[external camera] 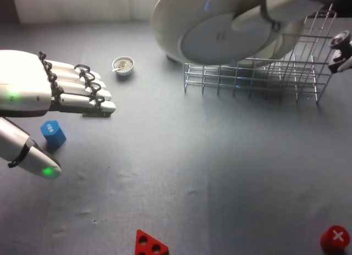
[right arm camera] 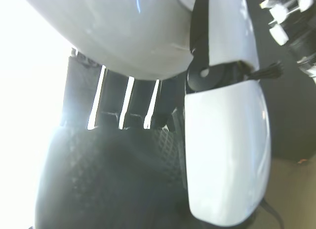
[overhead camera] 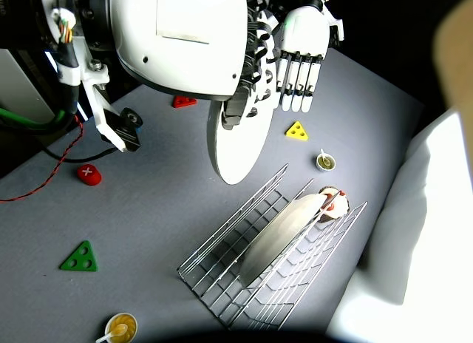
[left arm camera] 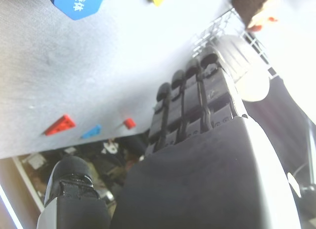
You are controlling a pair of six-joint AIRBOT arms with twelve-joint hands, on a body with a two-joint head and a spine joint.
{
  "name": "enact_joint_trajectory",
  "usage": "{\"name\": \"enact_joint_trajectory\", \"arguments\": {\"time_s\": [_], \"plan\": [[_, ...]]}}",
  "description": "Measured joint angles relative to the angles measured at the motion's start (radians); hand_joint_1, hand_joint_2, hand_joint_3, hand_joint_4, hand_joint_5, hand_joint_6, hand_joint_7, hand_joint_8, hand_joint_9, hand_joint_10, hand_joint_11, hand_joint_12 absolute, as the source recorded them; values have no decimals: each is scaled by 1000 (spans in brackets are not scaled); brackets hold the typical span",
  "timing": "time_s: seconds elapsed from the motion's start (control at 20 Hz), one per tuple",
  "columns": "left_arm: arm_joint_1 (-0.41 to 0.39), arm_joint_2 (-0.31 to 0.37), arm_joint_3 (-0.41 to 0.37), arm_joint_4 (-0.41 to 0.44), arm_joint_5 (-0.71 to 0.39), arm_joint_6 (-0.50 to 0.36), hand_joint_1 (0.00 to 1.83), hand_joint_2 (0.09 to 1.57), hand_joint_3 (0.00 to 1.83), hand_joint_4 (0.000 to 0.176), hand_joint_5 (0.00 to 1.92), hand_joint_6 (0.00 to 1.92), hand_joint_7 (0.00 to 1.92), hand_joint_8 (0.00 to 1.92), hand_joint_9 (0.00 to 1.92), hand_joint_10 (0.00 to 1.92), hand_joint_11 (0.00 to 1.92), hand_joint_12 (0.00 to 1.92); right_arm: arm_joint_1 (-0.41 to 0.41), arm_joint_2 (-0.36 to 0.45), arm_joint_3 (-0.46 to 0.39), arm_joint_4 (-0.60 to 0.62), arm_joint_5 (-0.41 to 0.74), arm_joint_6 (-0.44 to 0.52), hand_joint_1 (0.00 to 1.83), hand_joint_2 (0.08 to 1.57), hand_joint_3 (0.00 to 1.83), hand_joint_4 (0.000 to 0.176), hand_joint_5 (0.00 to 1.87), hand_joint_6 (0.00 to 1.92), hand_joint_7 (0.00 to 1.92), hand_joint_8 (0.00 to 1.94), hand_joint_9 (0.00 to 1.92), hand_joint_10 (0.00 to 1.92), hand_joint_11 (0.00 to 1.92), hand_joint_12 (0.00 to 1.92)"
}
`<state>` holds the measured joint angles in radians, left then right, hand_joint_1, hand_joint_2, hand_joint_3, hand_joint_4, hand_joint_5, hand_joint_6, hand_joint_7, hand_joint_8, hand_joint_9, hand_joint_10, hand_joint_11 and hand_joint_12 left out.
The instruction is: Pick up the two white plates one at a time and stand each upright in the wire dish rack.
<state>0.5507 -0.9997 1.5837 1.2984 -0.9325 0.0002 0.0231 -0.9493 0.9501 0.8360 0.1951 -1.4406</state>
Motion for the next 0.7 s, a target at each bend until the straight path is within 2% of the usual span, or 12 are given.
{"name": "enact_joint_trajectory", "arguments": {"time_s": [0.2, 0.35, 0.4, 0.5, 0.65, 0.7], "plan": [[0, 0, 0, -12, 24, 0, 0, 989, 2, 0, 74, 9, 84, 6, 71, 4, 107, 11, 11, -10, 64, 79, -62, -8, 1396, 1044, 0, 0, 959, 997, 1183, 477, 1190, 772, 1420, 2], [-10, 5, 0, -35, 30, 0, 0, 991, 2, 0, 61, 2, 77, 1, 59, 1, 86, 3, 12, -20, 99, 93, -90, -8, 1399, 1033, 0, 0, 985, 949, 1223, 403, 1219, 728, 1441, 6], [-13, 13, 0, -37, 18, 0, 0, 988, 0, 0, 65, 4, 78, 3, 62, 4, 96, 8, 12, -23, 109, 92, -97, -8, 1399, 1032, 0, 0, 989, 941, 1226, 401, 1215, 733, 1443, 6], [-13, 32, -2, -24, -14, 0, 0, 985, 0, 0, 64, 3, 73, 0, 60, 3, 84, 2, 11, -25, 129, 93, -104, -8, 1393, 1053, 0, 0, 941, 1027, 1162, 519, 1162, 812, 1397, 11], [-25, 35, -2, -10, -38, 1, 0, 988, 1, 0, 71, 3, 77, 1, 59, 1, 92, 5, 9, -28, 145, 93, -103, -8, 1396, 1043, 0, 0, 968, 986, 1193, 467, 1178, 789, 1414, 16], [-25, 37, -5, -32, -47, 0, 0, 987, 0, 0, 74, 4, 82, 3, 64, 4, 96, 6, 5, -34, 153, 93, -102, -8, 1397, 1043, 0, 0, 963, 986, 1204, 450, 1179, 789, 1411, 13]]}}
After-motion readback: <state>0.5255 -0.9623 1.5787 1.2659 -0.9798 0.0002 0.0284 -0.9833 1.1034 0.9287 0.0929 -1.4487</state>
